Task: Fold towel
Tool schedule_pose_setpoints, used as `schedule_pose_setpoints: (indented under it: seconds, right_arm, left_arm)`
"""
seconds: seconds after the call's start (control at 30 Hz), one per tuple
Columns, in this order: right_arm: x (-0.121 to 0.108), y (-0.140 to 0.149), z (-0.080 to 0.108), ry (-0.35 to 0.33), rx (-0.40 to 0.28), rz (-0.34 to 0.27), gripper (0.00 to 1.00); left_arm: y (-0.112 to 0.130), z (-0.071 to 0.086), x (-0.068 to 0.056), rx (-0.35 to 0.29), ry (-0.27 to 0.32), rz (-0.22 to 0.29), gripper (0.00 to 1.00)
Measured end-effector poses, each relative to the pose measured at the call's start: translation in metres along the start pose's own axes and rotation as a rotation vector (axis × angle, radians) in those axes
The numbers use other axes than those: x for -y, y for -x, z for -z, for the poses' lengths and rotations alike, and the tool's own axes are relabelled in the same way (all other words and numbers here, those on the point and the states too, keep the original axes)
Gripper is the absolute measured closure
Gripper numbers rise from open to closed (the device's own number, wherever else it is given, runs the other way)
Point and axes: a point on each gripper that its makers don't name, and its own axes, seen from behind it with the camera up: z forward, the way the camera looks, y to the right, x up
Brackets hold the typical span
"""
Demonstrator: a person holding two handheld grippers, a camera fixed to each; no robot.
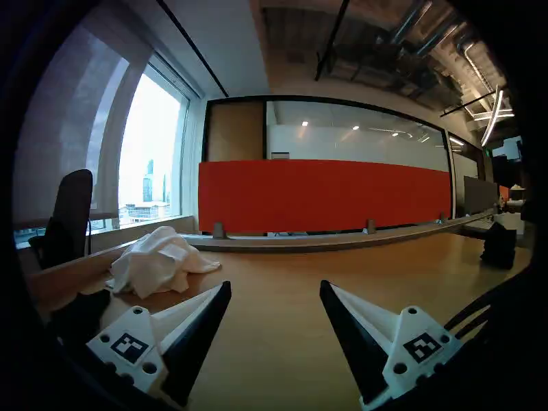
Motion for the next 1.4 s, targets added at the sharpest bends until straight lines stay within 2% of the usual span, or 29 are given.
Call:
schedule_pose_setpoints:
  seconds: [0.3,0.6,0.9,1.13,1.4]
  right_arm:
    - [-0.003,0.011,-0.005,-0.014,-0.008,-0.031,0.06]
    - [-0.004,0.048,-0.01,-0.025,0.005,-0.067,0.03]
    - [-0.007,0.088,-0.013,-0.033,0.002,-0.076,0.01]
    - [-0.004,0.124,-0.013,-0.045,0.011,-0.072,0.01]
    - [0.002,0.151,-0.015,-0.058,0.016,-0.057,0.01]
  left_arm:
    - [-0.001,0.001,0.0,0.0,0.0,0.0,0.04]
    - [-0.002,0.001,0.0,0.001,0.0,0.0,0.04]
    - [-0.002,0.001,0.0,0.001,0.0,0.0,0.04]
    - [-0.001,0.001,0.0,0.001,0.0,0.0,0.04]
    - [-0.001,0.001,0.0,0.001,0.0,0.0,0.04]
